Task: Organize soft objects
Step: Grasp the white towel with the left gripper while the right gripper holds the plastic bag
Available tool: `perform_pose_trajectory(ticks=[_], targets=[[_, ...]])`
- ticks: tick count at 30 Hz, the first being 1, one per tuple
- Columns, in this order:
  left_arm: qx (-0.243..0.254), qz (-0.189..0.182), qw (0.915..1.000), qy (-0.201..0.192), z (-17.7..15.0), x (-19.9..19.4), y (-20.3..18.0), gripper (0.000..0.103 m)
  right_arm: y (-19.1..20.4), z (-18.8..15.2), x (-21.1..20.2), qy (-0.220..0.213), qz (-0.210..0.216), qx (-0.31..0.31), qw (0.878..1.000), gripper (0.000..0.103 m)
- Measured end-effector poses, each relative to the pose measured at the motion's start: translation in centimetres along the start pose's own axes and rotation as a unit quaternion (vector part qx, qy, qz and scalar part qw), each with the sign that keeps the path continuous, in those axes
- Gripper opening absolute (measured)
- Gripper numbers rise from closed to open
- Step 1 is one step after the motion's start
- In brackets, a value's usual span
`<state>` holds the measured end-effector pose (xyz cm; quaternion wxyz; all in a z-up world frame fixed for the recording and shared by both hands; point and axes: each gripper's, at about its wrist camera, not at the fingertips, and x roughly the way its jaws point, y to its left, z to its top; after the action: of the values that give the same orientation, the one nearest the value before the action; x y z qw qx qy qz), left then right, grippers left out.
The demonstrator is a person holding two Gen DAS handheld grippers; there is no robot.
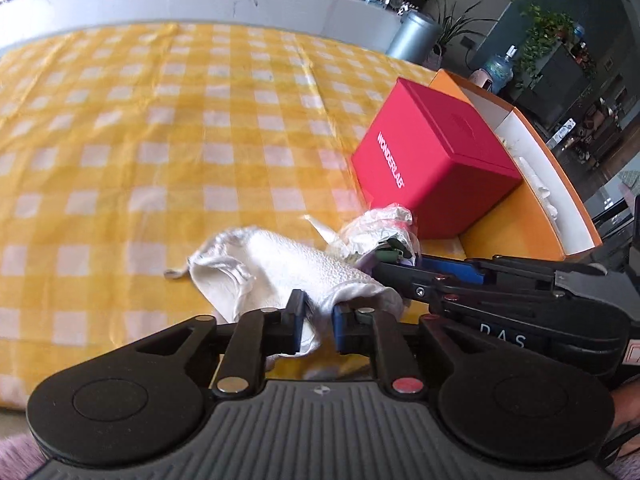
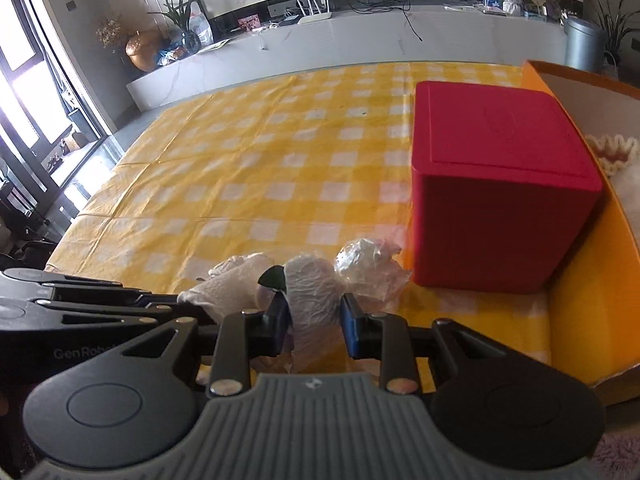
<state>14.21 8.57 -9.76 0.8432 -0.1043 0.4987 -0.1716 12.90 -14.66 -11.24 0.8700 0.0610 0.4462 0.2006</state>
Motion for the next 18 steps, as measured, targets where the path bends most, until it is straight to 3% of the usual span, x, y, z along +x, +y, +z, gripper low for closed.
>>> perform_pose_trajectory(ticks=[2, 10, 14, 18], targets=[[-0.022, -0.009, 0.9997, 0.005, -0.3, 0.1, 0.2, 0.041, -0.5, -0.2, 0.1, 0.004, 0.008, 0.007, 1.0, 0.027], [-0.07, -0.028, 0.9971, -0.005, -1.5, -2.2, 0.0, 0.075, -1.0, -0.7, -0.1, 0.009, 0.018, 0.013, 1.0, 0.027], [-0.12, -0.042, 0.9918, -0.016, -1.5, -2.7, -0.1, 0.079, -1.5, -1.4, -0.4, 0.015, 0.02, 0.019, 1.0, 0.027], [-0.148, 0.011, 0.9888, -0.006, -1.3, -1.9, 0.0, 0.078, -1.5, -2.1, -0.6, 0.021, 0.025, 0.019, 0.999, 0.027]])
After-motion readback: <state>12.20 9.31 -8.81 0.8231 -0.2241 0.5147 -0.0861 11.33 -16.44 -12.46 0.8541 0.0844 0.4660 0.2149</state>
